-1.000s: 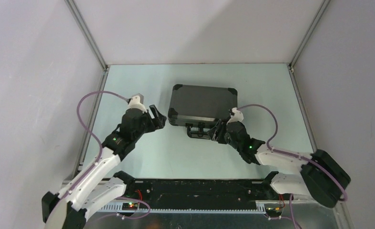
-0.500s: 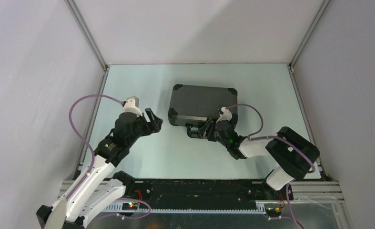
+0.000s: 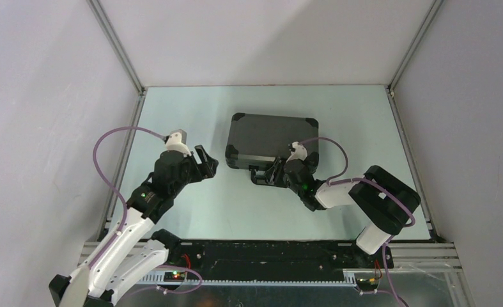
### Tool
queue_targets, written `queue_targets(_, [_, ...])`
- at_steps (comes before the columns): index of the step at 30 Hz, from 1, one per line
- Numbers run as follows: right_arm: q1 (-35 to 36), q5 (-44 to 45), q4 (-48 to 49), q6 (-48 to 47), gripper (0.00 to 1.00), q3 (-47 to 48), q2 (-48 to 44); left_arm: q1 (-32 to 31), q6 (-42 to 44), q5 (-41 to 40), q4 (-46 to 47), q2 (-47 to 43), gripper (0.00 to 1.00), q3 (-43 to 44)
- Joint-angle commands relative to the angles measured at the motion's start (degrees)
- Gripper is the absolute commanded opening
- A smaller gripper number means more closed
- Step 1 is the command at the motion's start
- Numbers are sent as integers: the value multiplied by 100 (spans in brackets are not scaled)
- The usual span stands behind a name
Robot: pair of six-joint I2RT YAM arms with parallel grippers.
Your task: Pack up texas hold em set
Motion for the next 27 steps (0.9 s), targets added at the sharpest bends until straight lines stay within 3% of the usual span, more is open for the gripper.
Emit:
queue_targets(1, [106,-248,676,-177,42,192,31,-5,124,-68,13,-4,80,238])
queue_targets(14, [203,-94,1345,-606,49,194,-251,-5,116,-33,13,64,80,234])
queue_targets(27, [202,-168,1302,-650,53,187,-678,-9,114,-16,17,110,80,237])
